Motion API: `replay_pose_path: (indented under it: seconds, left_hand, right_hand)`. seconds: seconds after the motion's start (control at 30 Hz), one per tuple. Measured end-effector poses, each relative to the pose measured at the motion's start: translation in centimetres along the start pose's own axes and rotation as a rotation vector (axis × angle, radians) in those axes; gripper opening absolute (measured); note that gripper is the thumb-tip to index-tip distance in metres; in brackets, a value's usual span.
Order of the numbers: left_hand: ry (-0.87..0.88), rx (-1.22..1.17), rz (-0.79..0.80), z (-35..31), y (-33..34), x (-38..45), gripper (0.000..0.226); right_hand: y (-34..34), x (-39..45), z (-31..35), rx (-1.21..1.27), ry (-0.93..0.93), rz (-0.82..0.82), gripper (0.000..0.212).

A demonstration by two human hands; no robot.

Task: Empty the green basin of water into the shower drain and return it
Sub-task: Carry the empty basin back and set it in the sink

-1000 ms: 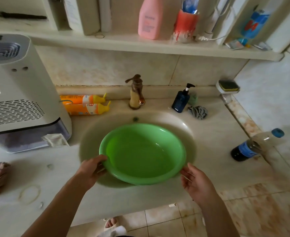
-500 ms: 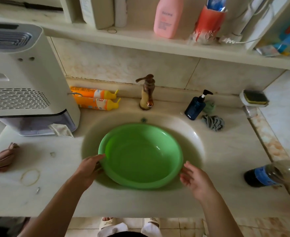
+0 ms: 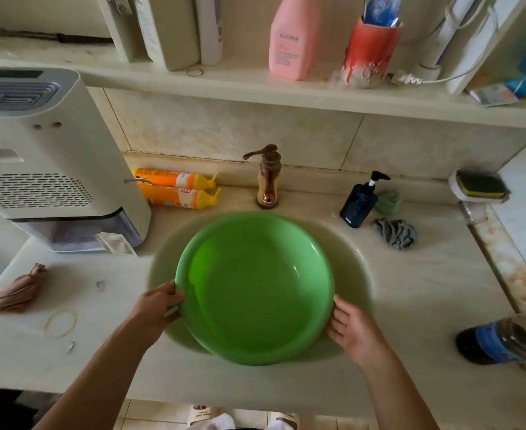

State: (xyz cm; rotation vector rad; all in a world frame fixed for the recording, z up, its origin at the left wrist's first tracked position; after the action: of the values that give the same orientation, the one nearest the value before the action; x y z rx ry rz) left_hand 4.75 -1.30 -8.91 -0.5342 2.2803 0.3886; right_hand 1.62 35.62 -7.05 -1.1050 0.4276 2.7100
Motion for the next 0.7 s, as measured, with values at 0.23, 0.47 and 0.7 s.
replay_pose_path:
  seconds: [0.23,0.47,0.7]
  left_hand:
    - [0.086,0.048,-0.081,-0.2,2.1,2.1,0.052]
    - [0.141,0.291,-0.213,0.3,2.1,3.6,0.061]
    - [0.099,0.214,-0.175,-0.3,1.8,4.5,0.061]
  right_hand:
    - [1.0,0.9,1.2,0.043,-0.049,0.036,0.052]
    - [1.3,1.2,0.4,0.06,-0.008,0.076,0.066]
    - [1.1,1.6,0.1,0.061,0.013,0.077,0.061]
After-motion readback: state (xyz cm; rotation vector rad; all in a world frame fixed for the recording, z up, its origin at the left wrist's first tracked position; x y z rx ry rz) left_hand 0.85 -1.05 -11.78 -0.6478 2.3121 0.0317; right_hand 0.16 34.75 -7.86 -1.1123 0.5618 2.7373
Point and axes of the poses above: each hand's wrist, its own x-axis towards the middle knuckle, its own y-axis out of the palm, z = x × y, the point moved 1 cm from there along x, towards the middle knuckle, and after that the axes turned 5 degrees about -y, right-handed, at the moved point
